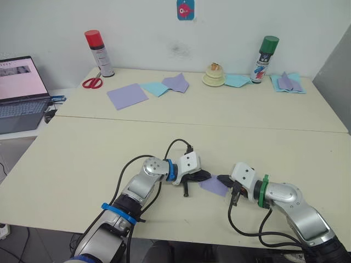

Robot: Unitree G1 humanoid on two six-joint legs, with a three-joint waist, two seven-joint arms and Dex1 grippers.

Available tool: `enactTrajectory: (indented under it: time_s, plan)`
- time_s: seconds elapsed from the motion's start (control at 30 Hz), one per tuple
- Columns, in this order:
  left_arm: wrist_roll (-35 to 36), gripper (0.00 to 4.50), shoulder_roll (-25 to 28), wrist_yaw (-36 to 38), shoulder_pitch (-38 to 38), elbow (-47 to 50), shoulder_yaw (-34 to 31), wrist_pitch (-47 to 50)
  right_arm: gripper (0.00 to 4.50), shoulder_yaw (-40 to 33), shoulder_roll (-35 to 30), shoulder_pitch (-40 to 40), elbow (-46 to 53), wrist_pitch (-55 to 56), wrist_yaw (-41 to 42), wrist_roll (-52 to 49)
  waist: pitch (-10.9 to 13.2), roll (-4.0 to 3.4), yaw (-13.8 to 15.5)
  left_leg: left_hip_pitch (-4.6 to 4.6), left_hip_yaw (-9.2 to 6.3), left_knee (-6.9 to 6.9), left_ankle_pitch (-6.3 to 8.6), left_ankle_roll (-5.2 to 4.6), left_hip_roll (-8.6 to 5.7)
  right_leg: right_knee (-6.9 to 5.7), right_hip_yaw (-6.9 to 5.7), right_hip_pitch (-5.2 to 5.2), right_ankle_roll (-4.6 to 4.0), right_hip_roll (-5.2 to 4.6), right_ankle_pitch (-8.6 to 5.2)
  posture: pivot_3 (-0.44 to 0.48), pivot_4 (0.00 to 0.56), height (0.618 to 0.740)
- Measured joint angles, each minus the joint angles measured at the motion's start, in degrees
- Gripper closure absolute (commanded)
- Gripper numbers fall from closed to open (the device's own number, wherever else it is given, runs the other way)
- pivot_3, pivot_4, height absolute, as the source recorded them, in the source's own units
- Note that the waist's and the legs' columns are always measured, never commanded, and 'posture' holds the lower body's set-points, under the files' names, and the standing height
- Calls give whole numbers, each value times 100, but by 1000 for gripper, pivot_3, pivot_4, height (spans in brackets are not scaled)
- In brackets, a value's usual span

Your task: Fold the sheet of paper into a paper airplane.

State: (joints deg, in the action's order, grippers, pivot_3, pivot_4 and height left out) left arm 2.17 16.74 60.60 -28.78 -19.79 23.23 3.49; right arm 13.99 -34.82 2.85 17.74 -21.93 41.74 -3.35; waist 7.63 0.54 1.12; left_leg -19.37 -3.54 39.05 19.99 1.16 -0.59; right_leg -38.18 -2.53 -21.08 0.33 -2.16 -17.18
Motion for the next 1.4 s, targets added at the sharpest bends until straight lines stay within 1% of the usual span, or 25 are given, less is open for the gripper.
enactTrajectory:
  time_s: [0.2, 0.33, 0.47, 1.03, 1.17, 1.23, 1.33, 1.4]
  plan:
    - [226, 4500, 157, -2, 165, 34, -144, 46, 4471, 165, -7, 58, 29, -138, -3, 10, -24, 22, -74, 16, 0, -11, 0, 1, 10, -2, 0, 4, -1, 9, 0, 0, 150, 717]
    - [357, 4500, 410, -2, 348, 190, -275, 99, 4471, 241, -17, 59, 63, -195, -4, 11, -26, 23, -164, 60, 0, -30, 3, -4, 20, 0, 2, 41, -9, 16, -6, 0, 150, 717]
    - [466, 4500, 646, -2, 562, 382, -444, 155, 4471, 269, -28, 77, 68, -233, -7, 12, -30, 20, -165, 64, -3, -29, 4, -5, 21, 1, 1, 46, -9, 19, -6, 0, 150, 717]
    - [909, 4500, 1330, -128, 1234, 1137, -1066, 900, 4471, 356, -16, 187, 49, -197, 8, 60, -31, 14, -167, 64, -7, -34, 5, -5, 24, 7, 2, 43, -11, 19, -7, 0, 150, 717]
    - [917, 4500, 1361, -144, 1286, 1328, -1104, 1012, 4471, 280, 136, 213, -32, 82, -18, 26, -17, 6, -168, 47, -6, -34, 5, -5, 24, 5, 3, 23, -12, 19, -7, 0, 150, 717]
    - [916, 4500, 1365, -137, 1287, 1444, -1101, 1015, 4471, 244, 195, 213, 2, 158, 8, -62, 11, -15, -159, 26, -3, -34, 4, -3, 22, 4, 6, 2, -12, 17, -7, 0, 150, 717]
    - [921, 4500, 1396, -117, 1283, 1606, -1099, 1089, 4471, -104, 190, 249, 279, 132, 112, -377, 29, -37, -152, -33, -1, -25, -9, 20, 20, 3, 6, -50, -12, 15, -5, 0, 150, 717]
    - [931, 4500, 1424, -114, 1266, 1708, -1100, 1203, 4471, -438, 137, 364, 556, 63, 193, -676, 43, -38, -146, -51, 0, -20, -12, 24, 20, 3, 5, -65, -12, 14, -4, 0, 150, 717]
